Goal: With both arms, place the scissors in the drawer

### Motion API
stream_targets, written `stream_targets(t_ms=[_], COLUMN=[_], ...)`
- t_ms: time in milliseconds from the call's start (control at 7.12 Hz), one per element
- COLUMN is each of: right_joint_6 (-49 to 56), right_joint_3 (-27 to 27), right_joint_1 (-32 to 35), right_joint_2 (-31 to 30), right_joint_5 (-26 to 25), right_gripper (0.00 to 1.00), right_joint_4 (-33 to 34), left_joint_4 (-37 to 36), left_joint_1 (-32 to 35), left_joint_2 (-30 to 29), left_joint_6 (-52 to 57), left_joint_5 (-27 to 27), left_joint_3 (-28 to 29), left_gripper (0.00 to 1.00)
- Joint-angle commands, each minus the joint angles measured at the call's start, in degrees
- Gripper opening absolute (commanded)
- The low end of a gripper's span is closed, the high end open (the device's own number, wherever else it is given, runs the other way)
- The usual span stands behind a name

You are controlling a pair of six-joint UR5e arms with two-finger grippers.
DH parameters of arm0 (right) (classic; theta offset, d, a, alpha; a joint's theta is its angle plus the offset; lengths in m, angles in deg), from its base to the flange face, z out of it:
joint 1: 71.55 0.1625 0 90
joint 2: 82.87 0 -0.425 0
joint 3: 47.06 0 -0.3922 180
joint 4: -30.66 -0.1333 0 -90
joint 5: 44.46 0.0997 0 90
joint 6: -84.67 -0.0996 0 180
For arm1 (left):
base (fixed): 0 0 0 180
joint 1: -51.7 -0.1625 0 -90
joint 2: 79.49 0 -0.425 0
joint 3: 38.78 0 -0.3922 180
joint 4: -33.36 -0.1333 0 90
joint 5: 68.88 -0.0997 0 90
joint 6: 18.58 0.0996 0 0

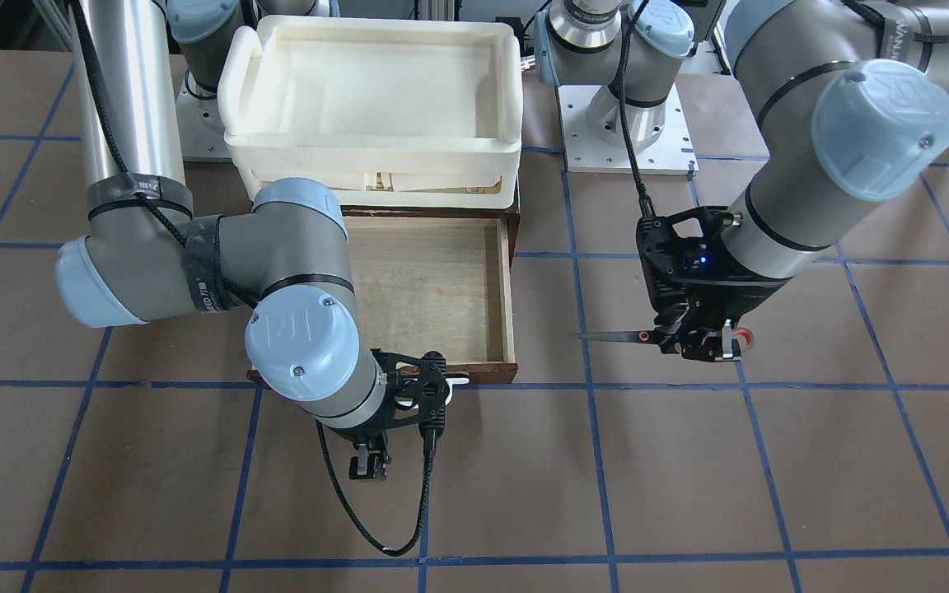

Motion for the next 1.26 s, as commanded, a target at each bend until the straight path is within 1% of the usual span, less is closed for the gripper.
stream_targets(t_ms=[0,281,421,561,702,842,982,1123], right_joint_6=[-2.53,-8.23,-16.01,-20.52,-23.96,-28.87,-33.27,-40.88], right_joint_3=[0.04,0.13,0.56,1.18,2.4,4.76,8.35,11.26], right_joint_1=[-1.5,-2.03,-2.56,-4.13,-6.93,-10.26,-11.34,-12.05], right_joint_2=[-2.35,-6.57,-10.16,-13.24,-16.75,-20.96,-25.44,-29.66], right_joint_5=[0.04,-0.05,-0.13,-0.31,-0.4,-0.4,-1.18,-1.63], right_gripper=[1.0,1.0,1.0,1.0,1.0,1.0,1.0,1.0], right_joint_4=[0.05,-0.04,-0.13,-0.74,-3.0,-5.29,-6.79,-8.72], left_joint_4=[0.6,0.6,0.6,0.43,-0.1,-0.28,-0.37,-2.11], left_joint_1=[4.6,6.55,8.12,11.88,14.7,16.12,16.75,19.36], left_joint_2=[1.12,0.68,0.68,0.16,-0.19,-0.28,-0.46,-1.5], left_joint_6=[-6.04,-7.57,-10.44,-13.78,-18.86,-20.82,-20.84,-21.01], left_joint_5=[-0.15,-0.15,0.02,-0.24,-0.07,0.11,0.72,0.81], left_joint_3=[-0.21,-0.39,-0.39,-0.39,-0.39,-0.39,-0.39,-0.48], left_gripper=[0.0,0.0,0.0,0.0,0.0,0.0,0.0,0.0])
